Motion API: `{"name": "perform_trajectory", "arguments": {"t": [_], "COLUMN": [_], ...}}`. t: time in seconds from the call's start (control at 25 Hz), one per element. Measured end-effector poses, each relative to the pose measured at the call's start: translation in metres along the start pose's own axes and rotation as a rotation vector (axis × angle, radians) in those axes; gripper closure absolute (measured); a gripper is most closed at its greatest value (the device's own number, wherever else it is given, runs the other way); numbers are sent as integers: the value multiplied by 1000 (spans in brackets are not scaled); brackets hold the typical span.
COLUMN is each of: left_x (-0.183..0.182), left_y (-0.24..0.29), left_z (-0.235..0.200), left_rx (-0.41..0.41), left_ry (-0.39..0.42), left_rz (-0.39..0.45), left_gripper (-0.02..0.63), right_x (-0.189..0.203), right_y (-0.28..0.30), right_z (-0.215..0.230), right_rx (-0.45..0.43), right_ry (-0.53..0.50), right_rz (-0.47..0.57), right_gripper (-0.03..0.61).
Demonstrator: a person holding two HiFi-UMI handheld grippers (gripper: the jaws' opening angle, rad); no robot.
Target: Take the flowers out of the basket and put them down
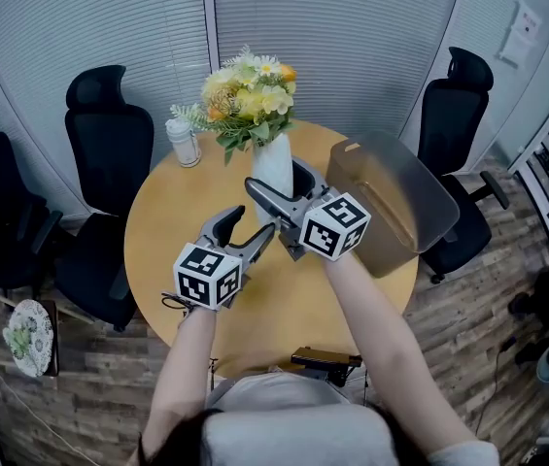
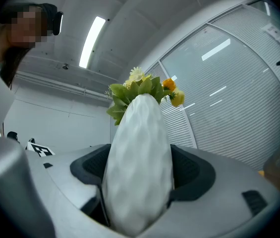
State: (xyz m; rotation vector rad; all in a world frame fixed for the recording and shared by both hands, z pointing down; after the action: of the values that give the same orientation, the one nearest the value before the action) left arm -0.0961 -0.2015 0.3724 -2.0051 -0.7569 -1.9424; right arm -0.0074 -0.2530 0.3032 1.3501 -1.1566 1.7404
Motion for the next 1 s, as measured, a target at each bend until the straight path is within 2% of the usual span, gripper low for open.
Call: {"name": "perform_trajectory", "arguments": {"t": [0.4, 0.76, 1.0], "left_x": [6, 15, 19], "left_y": [-2, -5, -3], "left_z": [-2, -4, -6], "left_rx": [11, -7, -25], "left_ry": [-23, -28, -25], "left_rz": [9, 15, 9], "left_gripper": [364, 449, 460], "right_x": [3, 9, 12], "right_y": [3, 6, 8], "right_z": [-2, -7, -4], "right_rx": [5, 15, 27], "right_ry": [-12, -28, -32], "right_rz": [-37, -93, -128], "right_gripper": [204, 204, 204]}}
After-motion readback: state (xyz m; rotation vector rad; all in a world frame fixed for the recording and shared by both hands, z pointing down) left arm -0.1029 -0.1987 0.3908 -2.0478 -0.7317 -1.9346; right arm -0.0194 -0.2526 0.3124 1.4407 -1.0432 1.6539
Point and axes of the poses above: the fingertips, and each gripper's own axes: y forward along the fingers, z to its right, x out of its underside, the point moved 5 cm from there along -y, backward along the fingers, and after that the axes turned 14 degrees about -x, right-handed, at the moved point
